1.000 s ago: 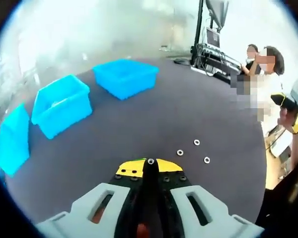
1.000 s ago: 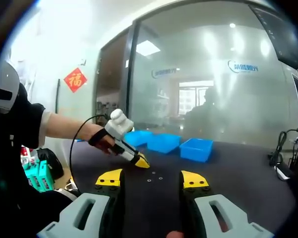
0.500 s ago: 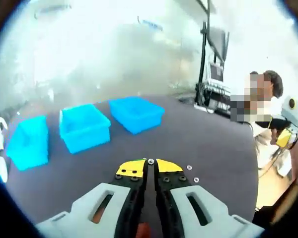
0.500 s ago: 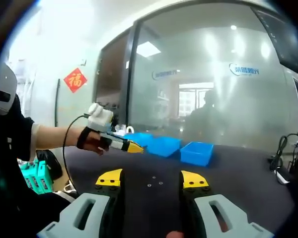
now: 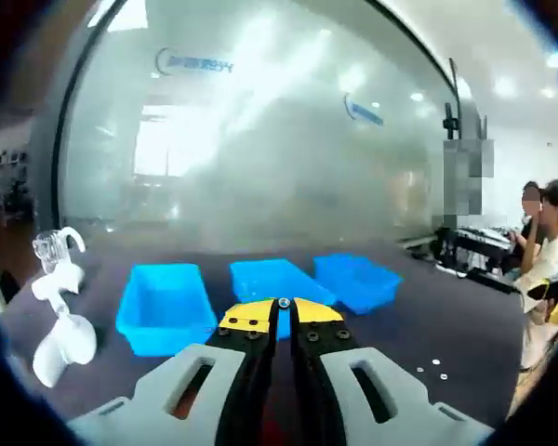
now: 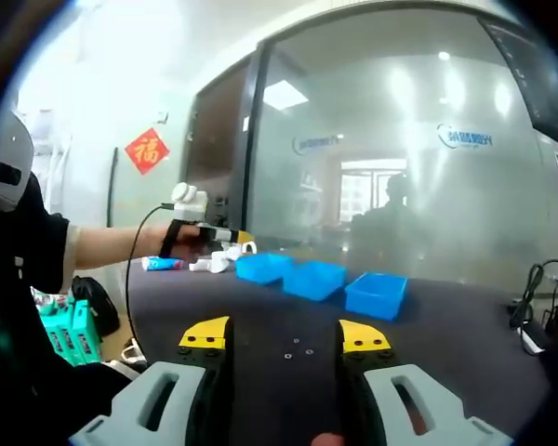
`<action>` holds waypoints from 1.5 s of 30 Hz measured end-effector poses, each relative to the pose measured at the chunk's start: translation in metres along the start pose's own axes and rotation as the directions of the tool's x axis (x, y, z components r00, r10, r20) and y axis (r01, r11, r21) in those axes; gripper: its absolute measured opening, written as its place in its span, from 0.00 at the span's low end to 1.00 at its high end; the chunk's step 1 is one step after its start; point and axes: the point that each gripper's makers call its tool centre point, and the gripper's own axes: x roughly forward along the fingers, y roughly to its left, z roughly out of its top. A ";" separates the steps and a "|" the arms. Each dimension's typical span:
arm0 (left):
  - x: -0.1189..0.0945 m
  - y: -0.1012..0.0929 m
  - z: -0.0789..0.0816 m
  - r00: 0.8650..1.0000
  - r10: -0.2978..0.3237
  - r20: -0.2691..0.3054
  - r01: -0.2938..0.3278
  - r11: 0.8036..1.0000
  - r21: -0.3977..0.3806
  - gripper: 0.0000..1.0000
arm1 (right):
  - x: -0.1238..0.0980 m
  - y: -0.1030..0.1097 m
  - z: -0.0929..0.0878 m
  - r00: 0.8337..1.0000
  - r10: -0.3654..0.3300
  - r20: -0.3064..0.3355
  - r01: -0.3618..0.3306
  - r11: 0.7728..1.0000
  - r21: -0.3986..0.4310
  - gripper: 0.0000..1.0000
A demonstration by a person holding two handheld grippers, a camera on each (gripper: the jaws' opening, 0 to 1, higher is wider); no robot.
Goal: Sort the screws, nuts, and washers into the corresponding bins
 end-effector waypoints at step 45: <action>0.069 0.060 0.011 0.988 0.153 -0.026 -0.152 0.988 0.041 0.28 | -0.006 -0.001 0.006 1.000 -0.006 0.005 0.006 1.000 -0.010 0.39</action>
